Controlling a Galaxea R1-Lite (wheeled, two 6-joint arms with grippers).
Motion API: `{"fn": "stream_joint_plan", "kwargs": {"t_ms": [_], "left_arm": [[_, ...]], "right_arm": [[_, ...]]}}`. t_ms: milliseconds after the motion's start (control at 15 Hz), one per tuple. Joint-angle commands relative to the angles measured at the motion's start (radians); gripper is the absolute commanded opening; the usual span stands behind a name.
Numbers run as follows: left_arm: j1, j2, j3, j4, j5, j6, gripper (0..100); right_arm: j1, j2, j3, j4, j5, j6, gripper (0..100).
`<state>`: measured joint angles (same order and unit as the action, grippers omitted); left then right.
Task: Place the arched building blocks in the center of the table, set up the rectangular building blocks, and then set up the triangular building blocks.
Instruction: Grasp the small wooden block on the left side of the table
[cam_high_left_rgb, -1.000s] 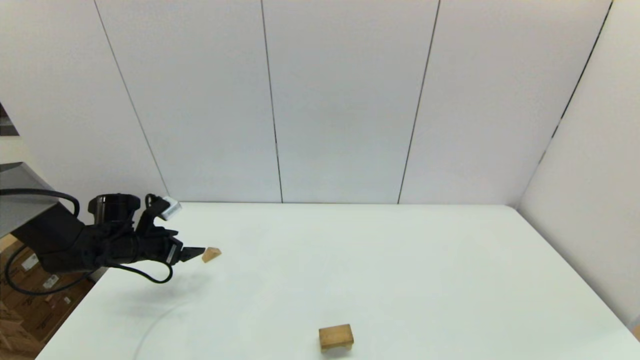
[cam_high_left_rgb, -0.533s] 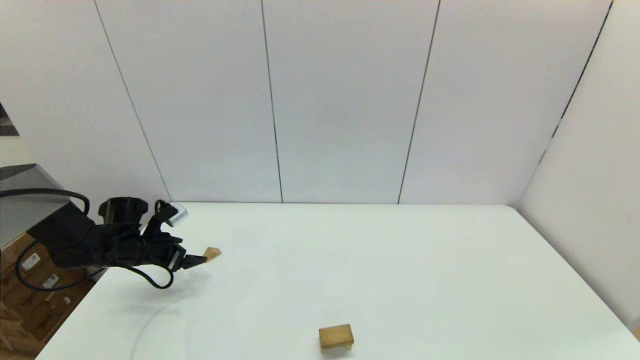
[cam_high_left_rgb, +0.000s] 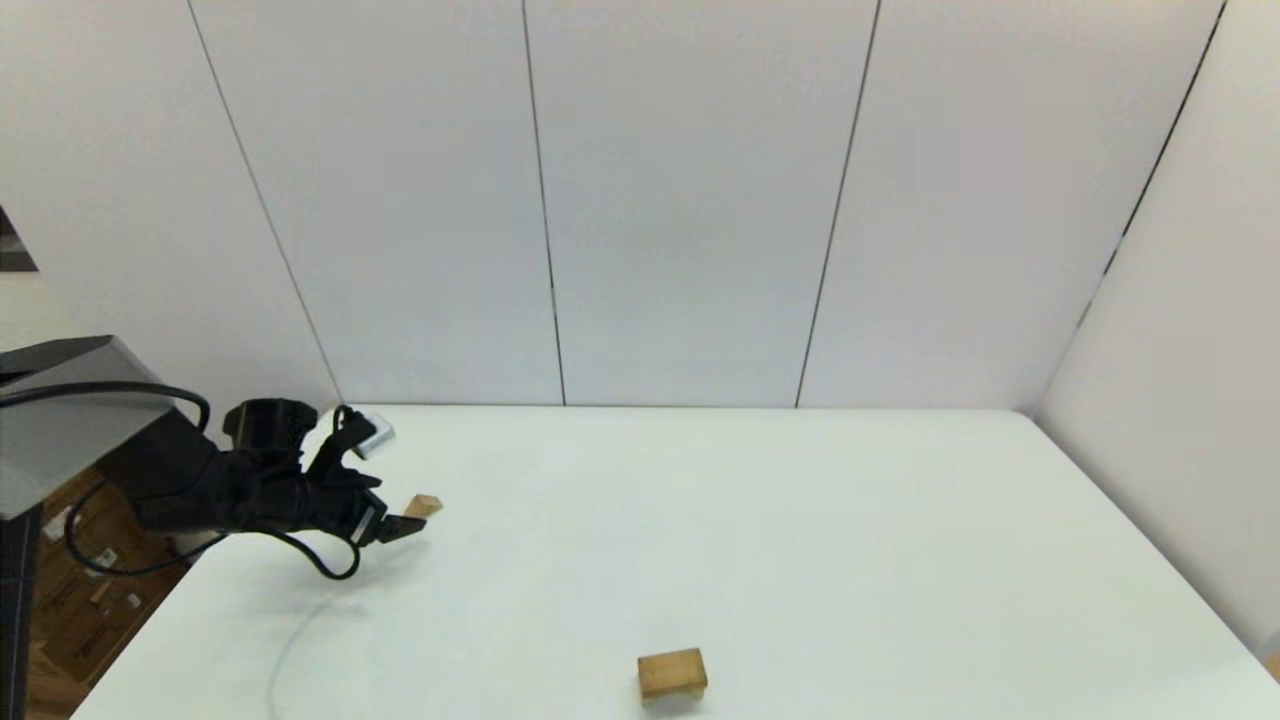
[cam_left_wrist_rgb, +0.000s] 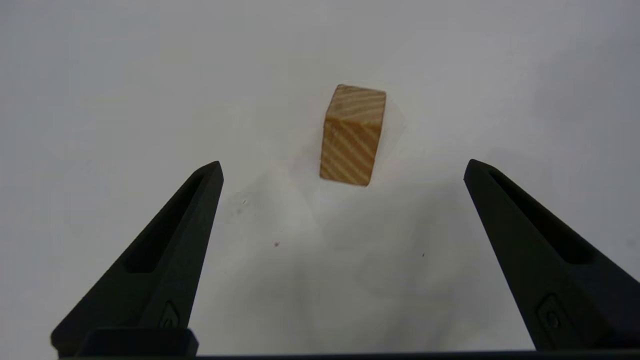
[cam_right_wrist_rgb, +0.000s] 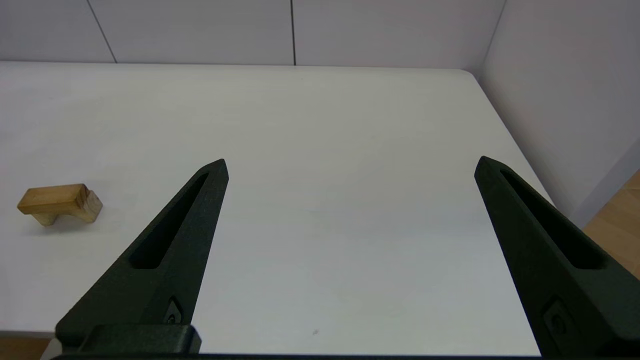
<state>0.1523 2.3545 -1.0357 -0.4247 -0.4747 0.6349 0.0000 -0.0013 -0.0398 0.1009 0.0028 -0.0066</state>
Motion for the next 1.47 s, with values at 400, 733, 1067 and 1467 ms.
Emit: {"fn": "stream_joint_plan", "kwargs": {"t_ms": [400,733,1067,1467], "left_arm": [[-0.016,0.075,-0.055,-0.003,-0.001,0.017,100],[-0.014,0.088,-0.066,-0.005,-0.001,0.017,100],[-0.013,0.089,-0.09,-0.002,-0.004,0.009,100],[-0.008,0.089,-0.092,-0.002,-0.005,0.009,100]], "right_arm": [[0.0,0.001,0.0,0.0,0.0,0.0,100],[0.0,0.001,0.0,0.0,0.0,0.0,100],[0.0,0.001,0.0,0.0,0.0,-0.001,100],[0.0,0.001,0.0,0.0,0.0,0.0,100]]}}
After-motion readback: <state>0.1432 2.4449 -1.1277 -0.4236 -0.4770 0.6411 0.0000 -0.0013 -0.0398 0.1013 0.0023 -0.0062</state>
